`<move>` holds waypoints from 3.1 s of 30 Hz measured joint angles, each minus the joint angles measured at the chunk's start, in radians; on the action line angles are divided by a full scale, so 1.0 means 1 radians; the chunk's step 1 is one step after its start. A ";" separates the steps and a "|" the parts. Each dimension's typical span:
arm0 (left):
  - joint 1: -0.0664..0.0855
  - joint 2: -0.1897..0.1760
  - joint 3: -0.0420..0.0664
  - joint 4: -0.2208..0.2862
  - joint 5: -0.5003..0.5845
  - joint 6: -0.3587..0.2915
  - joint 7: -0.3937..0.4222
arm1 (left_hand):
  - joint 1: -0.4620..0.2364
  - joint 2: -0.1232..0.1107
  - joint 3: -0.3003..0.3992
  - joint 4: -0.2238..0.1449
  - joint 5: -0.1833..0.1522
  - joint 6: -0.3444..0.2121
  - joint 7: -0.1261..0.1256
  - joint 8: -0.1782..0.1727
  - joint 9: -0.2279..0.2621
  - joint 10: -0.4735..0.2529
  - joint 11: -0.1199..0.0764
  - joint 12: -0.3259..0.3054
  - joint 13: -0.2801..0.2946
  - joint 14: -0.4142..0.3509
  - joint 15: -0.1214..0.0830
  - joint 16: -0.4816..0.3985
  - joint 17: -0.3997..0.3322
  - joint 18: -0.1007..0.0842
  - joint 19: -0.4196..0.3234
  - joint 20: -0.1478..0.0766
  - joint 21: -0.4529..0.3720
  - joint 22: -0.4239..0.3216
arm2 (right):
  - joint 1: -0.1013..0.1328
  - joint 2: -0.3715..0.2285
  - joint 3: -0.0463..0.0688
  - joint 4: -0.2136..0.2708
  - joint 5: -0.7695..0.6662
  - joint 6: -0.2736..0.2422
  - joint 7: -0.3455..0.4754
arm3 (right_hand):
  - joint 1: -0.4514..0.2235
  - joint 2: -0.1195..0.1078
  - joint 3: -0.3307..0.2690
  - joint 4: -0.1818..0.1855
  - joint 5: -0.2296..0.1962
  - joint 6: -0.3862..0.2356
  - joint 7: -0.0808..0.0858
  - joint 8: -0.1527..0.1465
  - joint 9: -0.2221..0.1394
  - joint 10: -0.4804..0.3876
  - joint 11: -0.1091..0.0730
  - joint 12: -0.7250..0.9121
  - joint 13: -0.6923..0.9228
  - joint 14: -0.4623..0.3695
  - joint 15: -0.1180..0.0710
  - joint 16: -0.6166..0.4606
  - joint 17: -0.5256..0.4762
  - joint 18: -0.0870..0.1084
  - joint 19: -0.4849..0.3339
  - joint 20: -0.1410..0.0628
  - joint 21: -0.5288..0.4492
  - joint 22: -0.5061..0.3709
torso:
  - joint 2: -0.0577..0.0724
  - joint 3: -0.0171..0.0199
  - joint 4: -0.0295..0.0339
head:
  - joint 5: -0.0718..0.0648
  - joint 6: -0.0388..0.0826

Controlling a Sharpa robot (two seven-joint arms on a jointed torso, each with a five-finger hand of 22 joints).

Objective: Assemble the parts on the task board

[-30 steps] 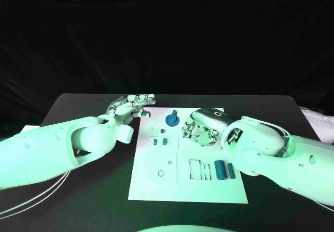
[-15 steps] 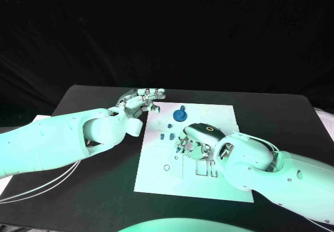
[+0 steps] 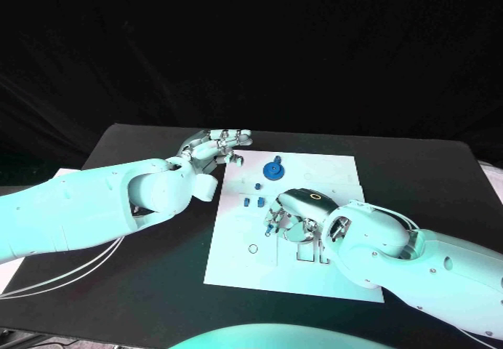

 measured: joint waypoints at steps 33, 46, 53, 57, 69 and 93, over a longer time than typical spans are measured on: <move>0.000 0.000 0.000 0.000 0.000 0.002 -0.004 | 0.000 0.000 -0.004 -0.004 0.000 0.000 0.000 0.000 0.000 -0.001 0.001 0.007 0.000 0.002 0.002 0.000 -0.002 0.000 0.000 0.000 0.000 -0.001 | -0.003 0.032 -0.006 -0.049 -0.009 0.032 0.000 | -0.001 0.001 0.000 0.000 0.001 -0.010 0.005 0.000 0.000 0.000 0.000 -0.004 -0.001 0.000 0.000 0.000 -0.002 0.000 0.000 0.000 0.000 -0.001 | 0.000 -0.0007 0.0000 | 0.009 -0.013; 0.000 -0.001 0.000 0.000 0.000 0.002 -0.005 | 0.000 0.000 -0.004 -0.004 0.000 0.000 0.000 0.000 0.000 -0.001 0.001 0.007 0.000 0.002 0.002 0.000 -0.002 0.000 0.000 0.000 0.000 -0.001 | -0.004 0.039 -0.013 -0.051 -0.011 0.042 0.005 | -0.060 -0.020 -0.014 0.009 0.030 -0.060 0.034 -0.023 0.008 -0.067 0.024 -0.018 -0.021 -0.002 0.013 0.000 -0.014 0.000 -0.007 0.015 0.000 -0.010 | 0.000 -0.0007 -0.0003 | 0.009 -0.015; 0.000 -0.001 0.000 -0.001 0.000 0.003 -0.006 | 0.000 0.000 -0.004 -0.004 0.000 0.000 0.000 0.000 -0.001 -0.001 0.001 0.007 0.000 0.002 0.002 0.000 -0.004 0.000 0.000 0.000 -0.004 -0.002 | -0.004 0.037 -0.014 -0.049 -0.009 0.041 0.009 | -0.061 -0.020 -0.014 0.009 0.034 -0.061 0.035 -0.023 0.007 -0.074 0.027 -0.019 -0.029 -0.002 0.013 0.000 -0.015 0.000 -0.011 0.018 -0.004 -0.011 | 0.000 -0.0002 -0.0004 | 0.009 -0.016; 0.000 -0.001 0.000 -0.001 0.000 0.003 -0.006 | 0.000 0.000 -0.004 -0.004 0.000 0.000 0.000 0.000 -0.001 -0.001 0.001 0.007 0.000 0.002 0.002 0.000 -0.004 0.000 0.000 0.000 -0.004 -0.002 | -0.004 0.036 -0.014 -0.049 -0.008 0.036 0.010 | -0.077 -0.038 -0.031 0.014 0.034 -0.116 0.044 -0.022 -0.006 -0.110 0.041 -0.019 -0.029 0.000 0.027 0.000 -0.021 0.000 -0.020 0.027 -0.013 -0.022 | 0.000 -0.0001 -0.0005 | 0.009 -0.015; 0.000 -0.001 0.000 -0.002 0.000 0.003 -0.007 | 0.000 0.000 -0.004 -0.004 0.000 0.000 0.000 0.000 -0.001 -0.002 0.001 0.007 0.000 0.002 0.002 0.000 -0.004 0.000 0.000 0.000 -0.004 -0.002 | -0.006 -0.010 -0.015 -0.030 -0.010 -0.013 0.003 | -0.081 -0.061 -0.103 0.006 0.034 -0.254 0.078 -0.022 -0.039 -0.251 0.079 -0.006 -0.026 0.002 0.045 -0.054 -0.104 0.016 -0.086 0.054 -0.089 -0.130 | -0.001 0.0001 -0.0006 | 0.005 -0.010; 0.000 -0.005 0.000 -0.002 0.000 0.007 -0.009 | 0.004 0.004 -0.007 -0.007 0.000 0.000 0.000 0.000 -0.001 -0.005 0.005 0.007 0.000 0.000 0.000 0.000 -0.006 0.000 0.000 0.000 -0.004 -0.003 | 0.112 -0.233 0.016 0.053 -0.046 -0.019 -0.058 | -0.060 -0.050 -0.185 0.012 0.043 -0.223 0.015 -0.023 -0.037 -0.274 0.045 0.034 -0.030 0.000 0.021 -0.054 -0.111 0.016 -0.066 0.033 -0.082 -0.115 | 0.000 -0.0008 -0.0022 | -0.033 0.019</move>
